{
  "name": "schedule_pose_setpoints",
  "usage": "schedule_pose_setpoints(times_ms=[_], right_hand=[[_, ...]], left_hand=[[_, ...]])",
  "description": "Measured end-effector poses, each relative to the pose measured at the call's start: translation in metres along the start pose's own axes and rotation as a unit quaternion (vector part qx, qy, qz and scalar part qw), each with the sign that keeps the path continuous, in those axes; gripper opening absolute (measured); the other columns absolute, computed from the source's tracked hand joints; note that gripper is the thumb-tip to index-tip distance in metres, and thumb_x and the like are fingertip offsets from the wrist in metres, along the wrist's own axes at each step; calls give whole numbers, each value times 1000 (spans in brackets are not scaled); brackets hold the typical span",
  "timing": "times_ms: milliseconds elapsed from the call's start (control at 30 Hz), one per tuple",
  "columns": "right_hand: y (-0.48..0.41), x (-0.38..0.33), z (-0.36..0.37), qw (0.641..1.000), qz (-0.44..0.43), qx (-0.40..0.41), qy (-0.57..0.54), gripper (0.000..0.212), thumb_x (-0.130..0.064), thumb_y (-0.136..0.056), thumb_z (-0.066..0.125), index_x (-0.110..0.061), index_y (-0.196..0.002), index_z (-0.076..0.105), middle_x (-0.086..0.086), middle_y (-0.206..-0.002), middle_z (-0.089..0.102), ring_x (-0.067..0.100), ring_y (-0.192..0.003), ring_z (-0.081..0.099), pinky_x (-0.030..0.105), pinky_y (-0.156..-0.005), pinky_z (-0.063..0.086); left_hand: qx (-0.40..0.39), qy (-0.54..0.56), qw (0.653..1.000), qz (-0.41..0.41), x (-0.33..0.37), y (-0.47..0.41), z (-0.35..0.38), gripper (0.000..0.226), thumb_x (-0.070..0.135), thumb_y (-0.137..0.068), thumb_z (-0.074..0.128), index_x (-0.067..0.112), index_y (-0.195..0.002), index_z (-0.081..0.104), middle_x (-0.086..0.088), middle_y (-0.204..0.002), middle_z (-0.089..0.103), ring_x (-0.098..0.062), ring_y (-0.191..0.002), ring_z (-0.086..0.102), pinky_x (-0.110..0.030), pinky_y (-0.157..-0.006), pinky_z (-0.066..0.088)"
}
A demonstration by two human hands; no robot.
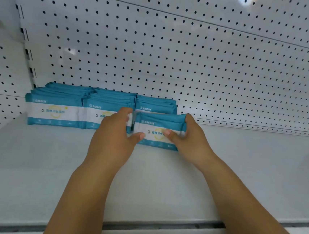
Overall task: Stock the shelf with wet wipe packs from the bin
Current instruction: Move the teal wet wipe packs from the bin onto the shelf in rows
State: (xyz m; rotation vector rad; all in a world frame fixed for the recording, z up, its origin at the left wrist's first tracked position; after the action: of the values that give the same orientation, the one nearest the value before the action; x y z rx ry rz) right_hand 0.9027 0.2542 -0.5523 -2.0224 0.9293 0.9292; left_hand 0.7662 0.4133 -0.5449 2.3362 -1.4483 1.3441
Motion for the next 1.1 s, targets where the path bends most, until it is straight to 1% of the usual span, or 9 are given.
schedule_pose_setpoints(times_ms=[100, 167, 300, 467, 667, 833, 900, 1000, 1100], right_hand=[[-21, 11, 2, 999, 17, 20, 39, 35, -35, -91, 71, -16, -113, 52, -7, -108, 64, 13, -98, 60, 21, -75, 49], [-30, 16, 3, 997, 27, 21, 68, 39, -41, -91, 71, -15, -112, 52, -4, -107, 64, 16, -97, 61, 26, -75, 49], [-39, 17, 3, 995, 7, 24, 102, 42, -49, -84, 75, -22, -104, 50, -16, -93, 59, 1, -82, 56, 16, -62, 40], [-30, 27, 0, 993, -4, -2, 115, 68, -39, -72, 89, -32, -119, 41, -23, -106, 53, -6, -89, 53, 8, -64, 39], [-40, 29, 10, 990, -25, 14, 136, 57, -36, -76, 86, -27, -119, 50, -15, -107, 58, -4, -82, 53, 16, -65, 38], [-40, 26, 14, 982, -38, -2, 183, 66, -42, -79, 82, -24, -134, 50, -3, -122, 51, 12, -103, 55, 34, -89, 51], [-39, 25, 9, 981, -27, -15, 191, 71, -45, -79, 81, -24, -139, 47, -2, -126, 50, 15, -109, 55, 37, -96, 50], [-32, 24, -6, 975, -4, -27, 222, 87, -51, -84, 74, -16, -152, 32, 2, -146, 42, 18, -125, 51, 31, -103, 42], [-12, 22, -27, 968, -10, -53, 247, 88, -50, -91, 66, -20, -159, 18, -3, -159, 32, 13, -139, 41, 19, -104, 28]], left_hand=[[-30, -89, 994, -52, -15, 0, -5, 70, 51, -88, 68, 26, -147, 39, 0, -147, 44, -22, -136, 36, -39, -104, 38], [-65, -118, 988, -79, -21, 1, -4, 73, 57, -88, 64, 26, -149, 37, 0, -152, 40, -25, -140, 32, -42, -109, 35], [-94, -166, 978, -82, -26, 4, 0, 66, 62, -90, 57, 27, -144, 43, 0, -148, 42, -25, -138, 33, -40, -108, 33], [-108, -201, 971, -79, -28, 4, 2, 59, 63, -93, 50, 27, -139, 47, 0, -146, 42, -24, -136, 35, -39, -107, 33], [-111, -217, 967, -78, -28, 3, 4, 59, 63, -92, 51, 27, -139, 48, 0, -148, 41, -25, -137, 34, -41, -108, 33], [-104, -202, 971, -78, -29, 3, 2, 57, 62, -92, 54, 26, -136, 51, 1, -144, 45, -24, -135, 37, -40, -107, 34], [-90, -166, 979, -81, -28, 2, 0, 54, 58, -92, 57, 26, -135, 53, 2, -141, 49, -22, -132, 41, -39, -107, 36], [-71, -121, 988, -67, -21, 3, 0, 48, 48, -93, 62, 25, -134, 55, 3, -140, 52, -20, -130, 45, -34, -105, 37], [-67, -109, 991, -27, -6, 7, 6, 43, 37, -95, 63, 25, -135, 54, 4, -139, 52, -17, -129, 45, -28, -100, 37]])
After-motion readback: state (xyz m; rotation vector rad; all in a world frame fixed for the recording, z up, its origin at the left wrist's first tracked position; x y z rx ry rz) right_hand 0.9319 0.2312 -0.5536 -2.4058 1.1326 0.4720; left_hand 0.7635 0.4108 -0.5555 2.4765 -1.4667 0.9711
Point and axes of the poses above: each hand's wrist, its own y-axis away from the middle knuckle, its own z-axis out of the palm, x = y × z, the point moved 3 cm from there along -y, towards the middle knuckle
